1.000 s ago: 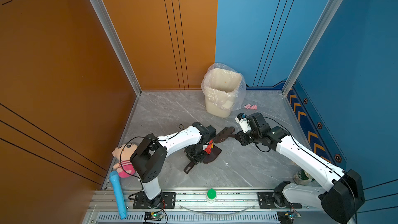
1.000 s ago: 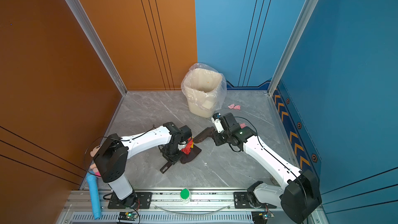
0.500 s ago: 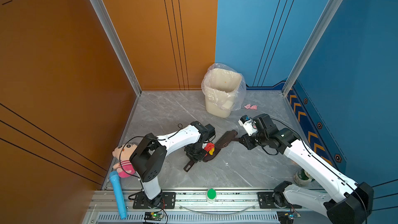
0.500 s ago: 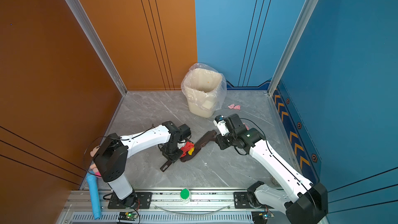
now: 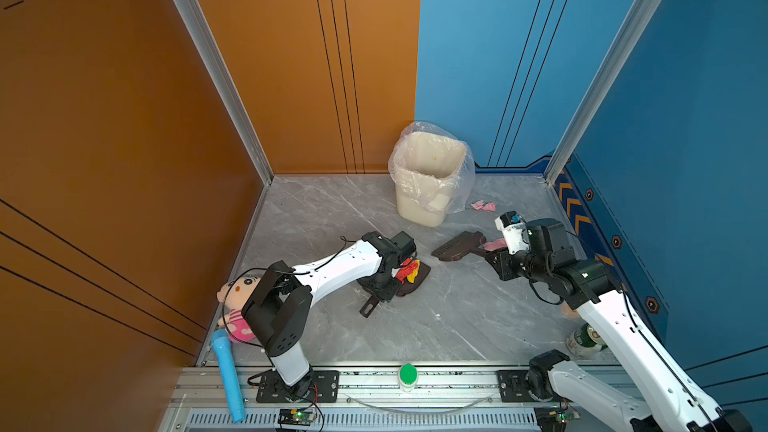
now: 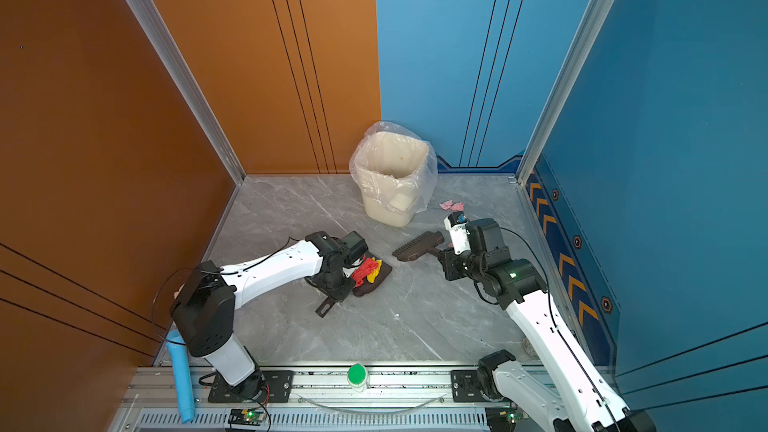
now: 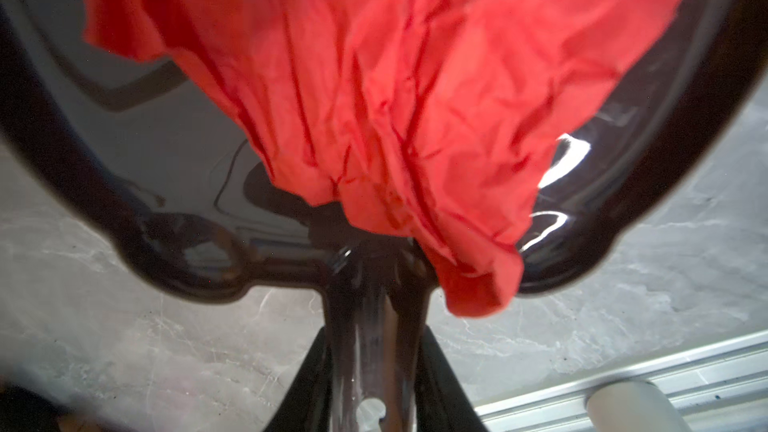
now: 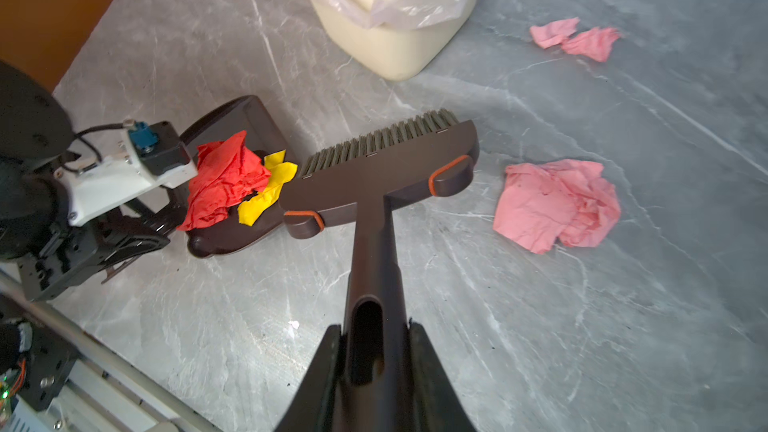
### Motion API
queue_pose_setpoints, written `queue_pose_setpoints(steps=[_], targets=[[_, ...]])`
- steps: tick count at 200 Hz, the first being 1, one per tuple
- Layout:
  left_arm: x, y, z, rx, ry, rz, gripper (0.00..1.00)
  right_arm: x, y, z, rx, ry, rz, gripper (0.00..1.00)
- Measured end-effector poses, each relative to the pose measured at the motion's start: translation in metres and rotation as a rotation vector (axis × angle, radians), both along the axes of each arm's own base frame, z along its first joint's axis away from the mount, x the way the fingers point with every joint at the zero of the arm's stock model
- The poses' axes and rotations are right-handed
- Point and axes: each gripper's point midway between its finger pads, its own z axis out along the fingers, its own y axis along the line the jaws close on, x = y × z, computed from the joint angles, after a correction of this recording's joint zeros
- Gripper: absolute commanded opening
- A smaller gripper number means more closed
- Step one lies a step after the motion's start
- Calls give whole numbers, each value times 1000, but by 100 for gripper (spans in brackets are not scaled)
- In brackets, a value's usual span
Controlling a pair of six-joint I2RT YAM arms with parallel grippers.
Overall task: Sweep away the paper scraps from the table
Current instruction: 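Lift the loaded dustpan with the left gripper while the right withdraws the brush, then carry the dustpan with the left gripper up toward the bin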
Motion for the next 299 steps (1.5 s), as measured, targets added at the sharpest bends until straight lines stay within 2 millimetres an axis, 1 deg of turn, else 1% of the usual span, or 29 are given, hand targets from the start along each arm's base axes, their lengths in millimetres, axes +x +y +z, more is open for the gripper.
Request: queue_pose_setpoints(steps=[16,38,60,82,137,195,240,267,299], targets=[[1,-1,10,-26,-26,-9,0,3,-17,3,13,-13,-80,0],[2,-1,30,-61,-62,-17,0,6,-35,4,34,-11,-172,0],[5,-6,54,-100,-98,-25,0,9,-47,0,46,-2,-228,0],[8,-12,75,-136,-116,-43,0,10,-52,-4,56,11,-262,0],[10,-19,122,-177,-144,-101,0,14,-54,-11,60,30,-274,0],[17,-31,154,-194,-145,-164,0,13,-57,-21,61,50,-286,0],[23,-41,188,-232,-177,-203,0,16,-56,-24,73,55,-280,0],[24,-43,200,-242,-182,-216,0,17,-55,-29,76,71,-278,0],[28,-50,205,-250,-170,-228,0,17,-54,-31,85,80,-273,0]])
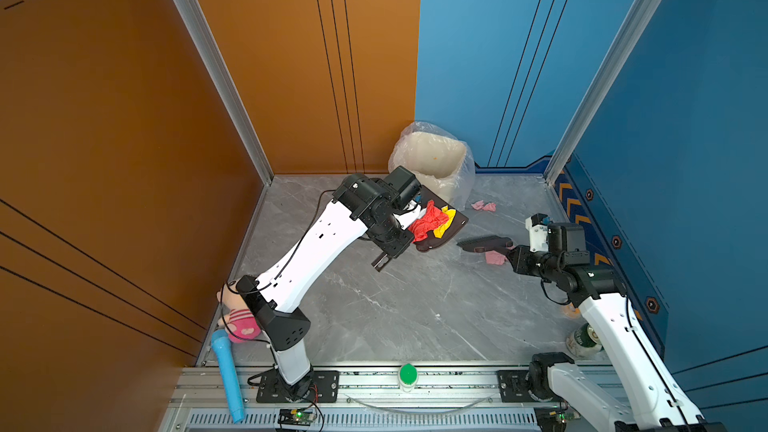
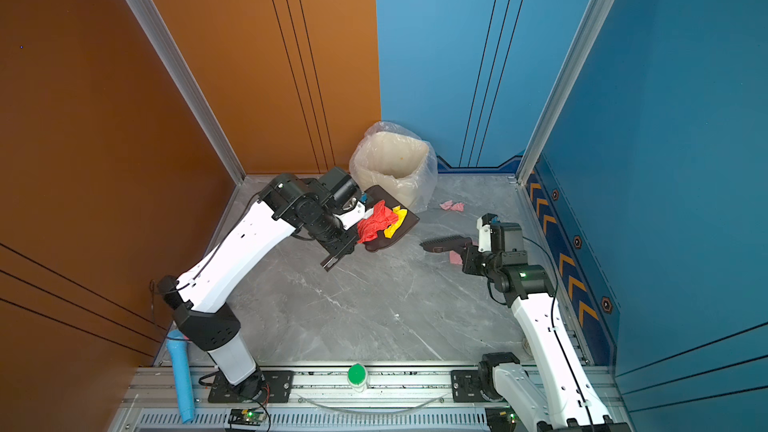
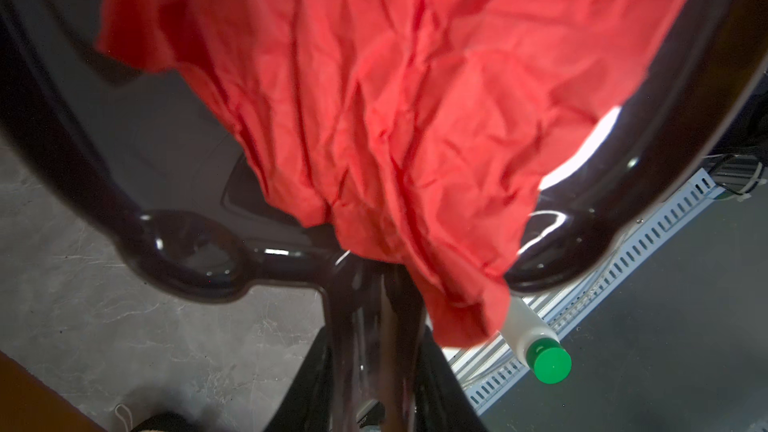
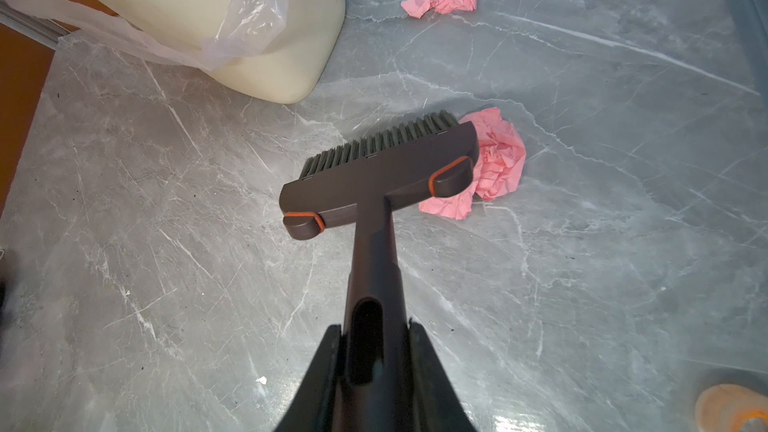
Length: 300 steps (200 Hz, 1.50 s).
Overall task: Sweep away the paper scraps from the table
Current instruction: 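Carry the dustpan with the left gripper up toward the bin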
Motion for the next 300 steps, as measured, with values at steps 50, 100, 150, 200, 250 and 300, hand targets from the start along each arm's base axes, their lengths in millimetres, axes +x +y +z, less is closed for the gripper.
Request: queue_pose_setpoints(steps=[50,100,150,200,250,300], targets=[[12,-9,13,-37,-9,-6,0,3,-3,2,4,-11,-12,0],[30,-9,26,-83,-31,23,0,3,-5,-4,13,6,-17,0],[50,-11,30,-116,-48,52,0,4,-10,-7,25,20,-33,0],[72,-15,29,-139,-62,78,0,11,-12,-9,39,18,-38,0],[87,-11,34,-164,-85,111,0,16,-15,-14,51,32,-46,0],[93,-10,32,-168,-82,127,0,19,-14,-15,70,33,-39,0]])
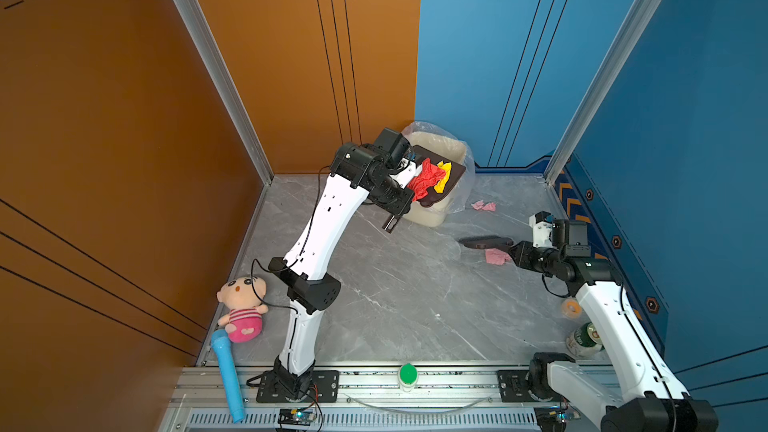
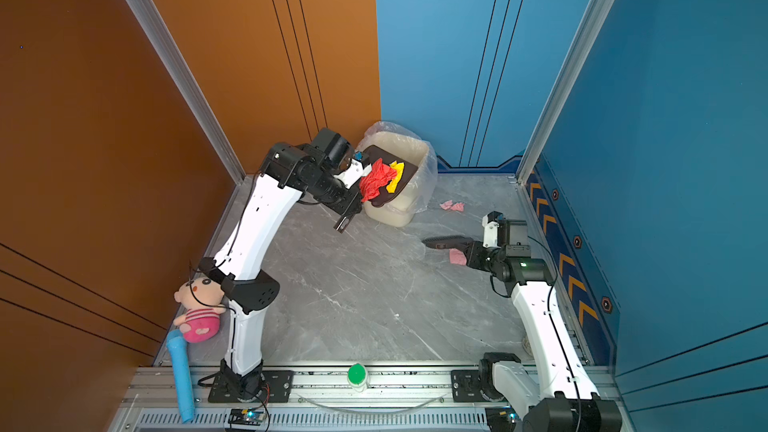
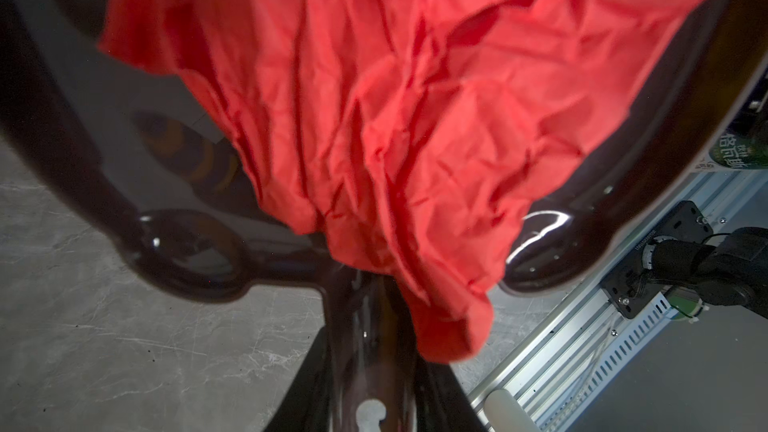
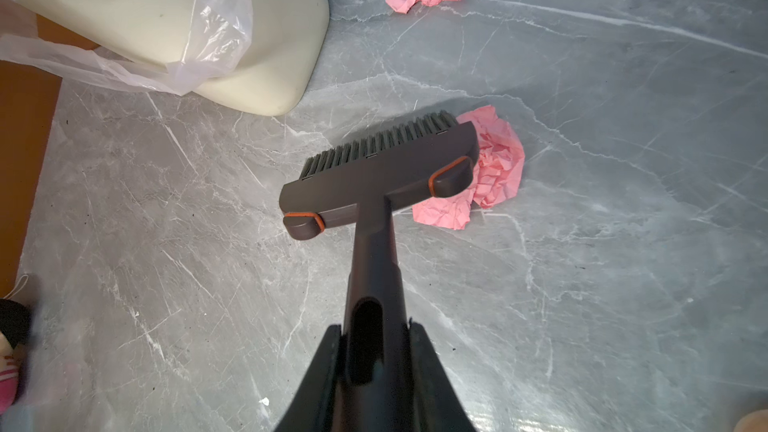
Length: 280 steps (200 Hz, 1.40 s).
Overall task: Sweep away the paper scraps from the table
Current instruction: 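Carry the dustpan with the left gripper up toward the bin, then raise and tilt the dustpan with the left gripper over the bin rim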
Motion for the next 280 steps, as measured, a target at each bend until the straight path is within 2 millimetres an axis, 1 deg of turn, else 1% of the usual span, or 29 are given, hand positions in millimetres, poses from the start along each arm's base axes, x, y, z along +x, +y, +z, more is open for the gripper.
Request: queue_pose_setpoints(steps=[94,162,229,280], targets=[[15,6,-17,8,44,39,0,1,2,0,11,0,9,0],[22,12,-16,-10,47,70,0,4,5,-1,24,-3,21,0],[22,-5,-21,-78,93,41,0,6,5,-4,27,1,23,0],[23,-18,-13,-160,102,21,0,5,5,-7,27,9,23,0]])
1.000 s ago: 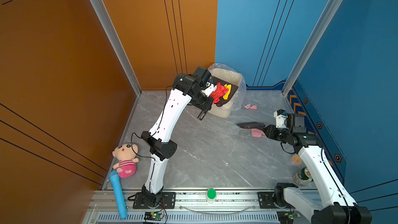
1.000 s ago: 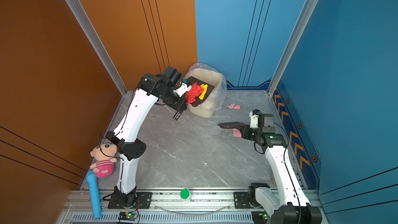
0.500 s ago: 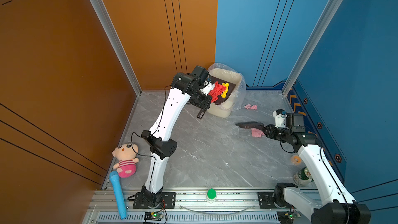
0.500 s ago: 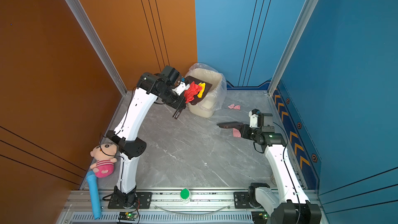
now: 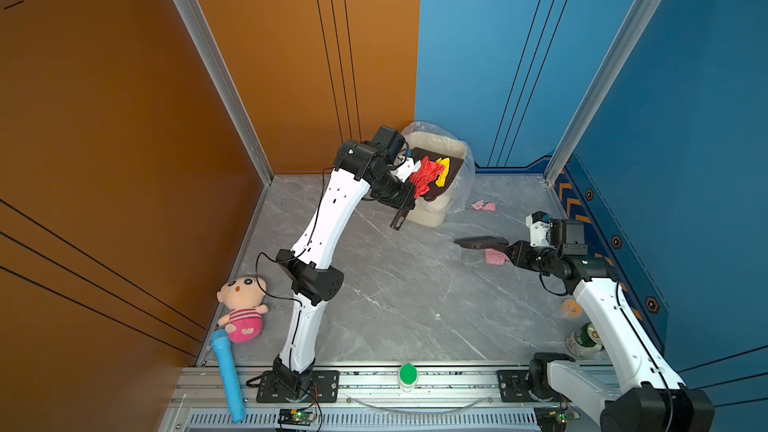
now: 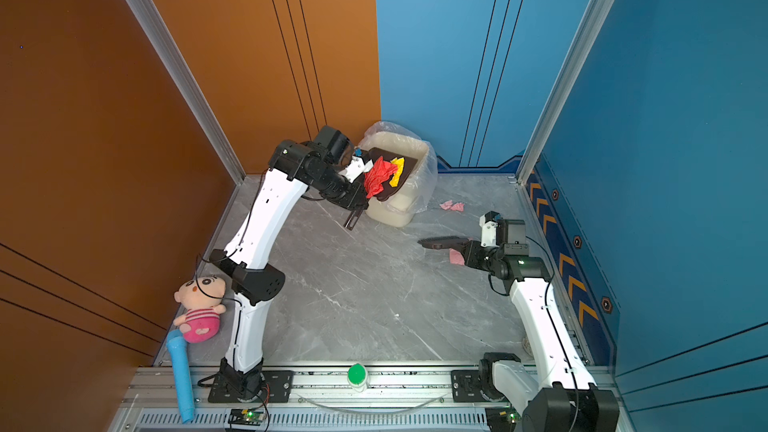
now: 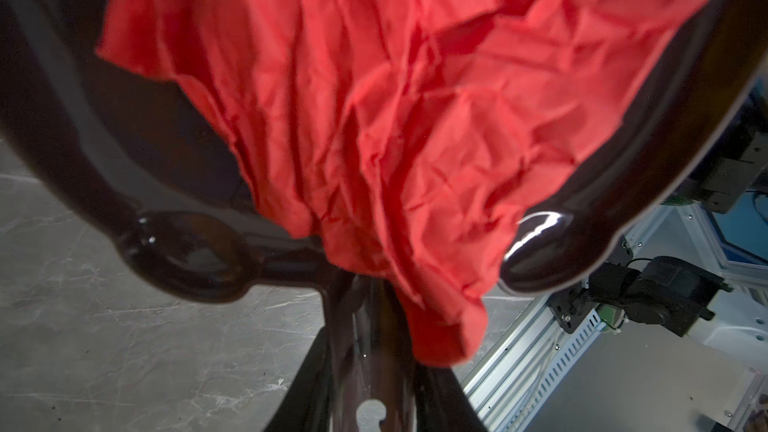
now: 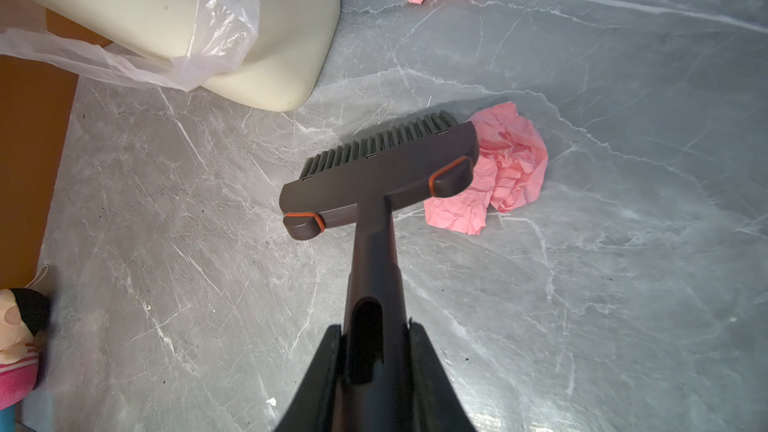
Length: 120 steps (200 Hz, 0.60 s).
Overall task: Sweep away the paper scraps from the table
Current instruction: 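Raise and tilt the dustpan with the left gripper over the bin rim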
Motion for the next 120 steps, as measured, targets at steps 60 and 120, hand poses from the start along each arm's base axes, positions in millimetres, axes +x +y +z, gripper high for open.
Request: queue_pose_setpoints(steps=[60,120], targets=[[6,-18,4,-89,7,-18,0,1,0,1,0,-6,0,0],[11,-26,9,-147,14,-19,0,-1,3,-4,19,3,12,0]])
